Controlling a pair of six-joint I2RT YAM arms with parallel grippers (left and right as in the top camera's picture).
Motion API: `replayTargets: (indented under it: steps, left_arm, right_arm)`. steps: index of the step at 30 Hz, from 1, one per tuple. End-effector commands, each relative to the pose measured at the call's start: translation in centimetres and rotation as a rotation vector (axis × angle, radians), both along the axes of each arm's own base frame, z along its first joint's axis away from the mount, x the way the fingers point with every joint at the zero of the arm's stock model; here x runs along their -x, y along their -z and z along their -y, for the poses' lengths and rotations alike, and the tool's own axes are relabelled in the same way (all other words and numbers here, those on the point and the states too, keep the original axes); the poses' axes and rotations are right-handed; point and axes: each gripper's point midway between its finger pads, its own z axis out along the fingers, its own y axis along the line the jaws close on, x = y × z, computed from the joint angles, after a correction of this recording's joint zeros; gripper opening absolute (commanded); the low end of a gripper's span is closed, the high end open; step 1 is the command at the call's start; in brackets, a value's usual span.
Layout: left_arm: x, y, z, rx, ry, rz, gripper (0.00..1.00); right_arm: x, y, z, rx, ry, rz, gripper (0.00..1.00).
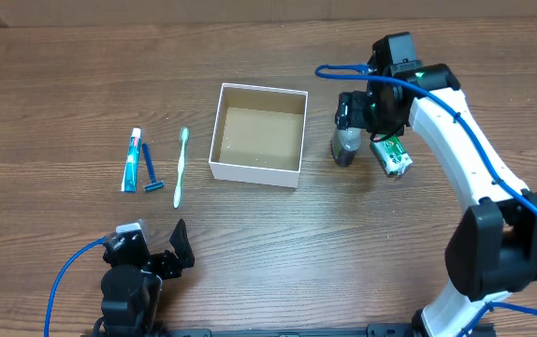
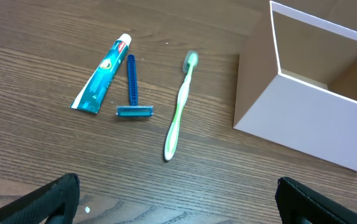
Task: Pack container
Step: 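Reach the right gripper to the clear bottle and grasp it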
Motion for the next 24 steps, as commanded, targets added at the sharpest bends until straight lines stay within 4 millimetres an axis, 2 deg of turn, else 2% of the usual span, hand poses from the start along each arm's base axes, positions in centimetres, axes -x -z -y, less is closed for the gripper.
replayTargets:
  steps: [1,5,8,13,17,19,24]
  left_arm:
    - [0.0,0.2,0.1,0.013,0.0,0.0,1.0]
    - [0.0,0.2,0.1,0.013,0.0,0.001,1.0]
    - [0.0,0.2,0.1,0.013,0.0,0.001,1.0]
    - [0.0,0.2,0.1,0.013,0.0,0.0,1.0]
    - [0.0,0.2,0.1,0.013,0.0,0.001,1.0]
    - [0.0,0.2,0.1,0.013,0.0,0.0,1.0]
    - [0.0,0.2,0.1,0.013,0.0,0.0,1.0]
  right_arm:
    - [-0.4,-0.3,-0.4,0.004,-0.004,0.014,0.79]
    - [-0.4,-0.3,-2.2,-0.003,-0.044,0.032,0.75]
    - [-0.2,0.6,-3.2,0.019,-0.067,0.023,0.75]
    - [-0.2,3.5,-1.7,0.117,-0.044,-0.038,0.73]
    - [-0.1,3.6,-1.5,0.119,-0.041,-0.043,0.66]
    - [0.0,3.6,-1.5,0.12,-0.042,-0.047,0.58]
    - [0.2,3.2,-1.1,0.138,-0.038,-0.047,0.56]
